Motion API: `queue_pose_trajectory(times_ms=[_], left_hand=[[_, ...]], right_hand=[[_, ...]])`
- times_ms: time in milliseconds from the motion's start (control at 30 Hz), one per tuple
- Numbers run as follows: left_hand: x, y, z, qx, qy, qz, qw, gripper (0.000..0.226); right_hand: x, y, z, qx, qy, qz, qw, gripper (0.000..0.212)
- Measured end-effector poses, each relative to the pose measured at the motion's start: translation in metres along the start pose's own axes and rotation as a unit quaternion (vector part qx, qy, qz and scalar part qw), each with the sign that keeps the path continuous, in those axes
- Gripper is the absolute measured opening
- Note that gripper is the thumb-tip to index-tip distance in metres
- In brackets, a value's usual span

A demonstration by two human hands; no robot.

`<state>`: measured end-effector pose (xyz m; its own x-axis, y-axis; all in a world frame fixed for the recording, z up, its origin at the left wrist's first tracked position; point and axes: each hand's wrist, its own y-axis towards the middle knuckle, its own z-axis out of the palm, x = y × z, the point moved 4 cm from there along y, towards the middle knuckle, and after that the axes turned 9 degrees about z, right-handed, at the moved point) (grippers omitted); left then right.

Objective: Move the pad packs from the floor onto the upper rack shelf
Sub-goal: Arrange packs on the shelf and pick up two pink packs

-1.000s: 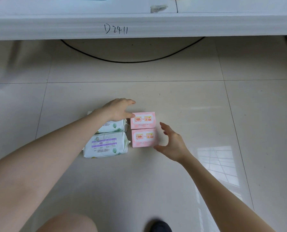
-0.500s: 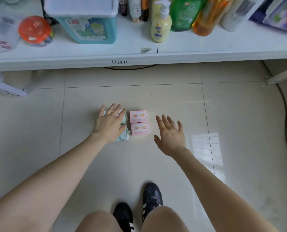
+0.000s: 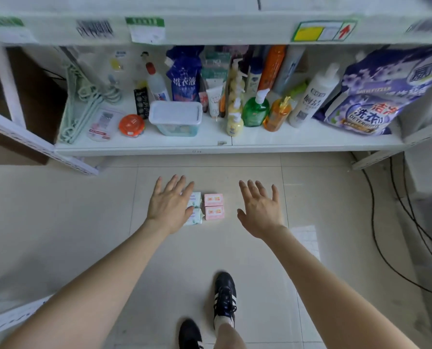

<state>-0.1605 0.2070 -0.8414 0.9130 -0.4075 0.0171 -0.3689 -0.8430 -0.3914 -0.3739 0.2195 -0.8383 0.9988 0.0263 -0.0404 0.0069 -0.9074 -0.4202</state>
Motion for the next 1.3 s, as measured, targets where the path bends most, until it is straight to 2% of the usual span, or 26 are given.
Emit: queue_pose_trajectory(times_ms=[233,567,833,1300], left_hand=[[-0.002,-0.073,-0.126,-0.039,0.030,-0.002,0.999,0.065],[-0.002,-0.172,-0.282,-0.177,0.083,-0.011,0.981,0.069],[0.015,-0.228,-0.395,-0.288,0.097,-0.044,0.952,0.068],[0.070,-0.293,-0.545,-0.414,0.140,-0.071,0.897,0.069]], right_hand=[[0.002,-0.076,-0.123,-0.089,0.020,0.019,0.996,0.072],[0.017,-0.178,-0.280,-0.241,0.033,0.006,0.970,0.073],[0.028,-0.224,-0.393,-0.334,0.034,-0.010,0.942,0.071],[0.061,-0.272,-0.546,-0.475,0.042,-0.027,0.878,0.069]])
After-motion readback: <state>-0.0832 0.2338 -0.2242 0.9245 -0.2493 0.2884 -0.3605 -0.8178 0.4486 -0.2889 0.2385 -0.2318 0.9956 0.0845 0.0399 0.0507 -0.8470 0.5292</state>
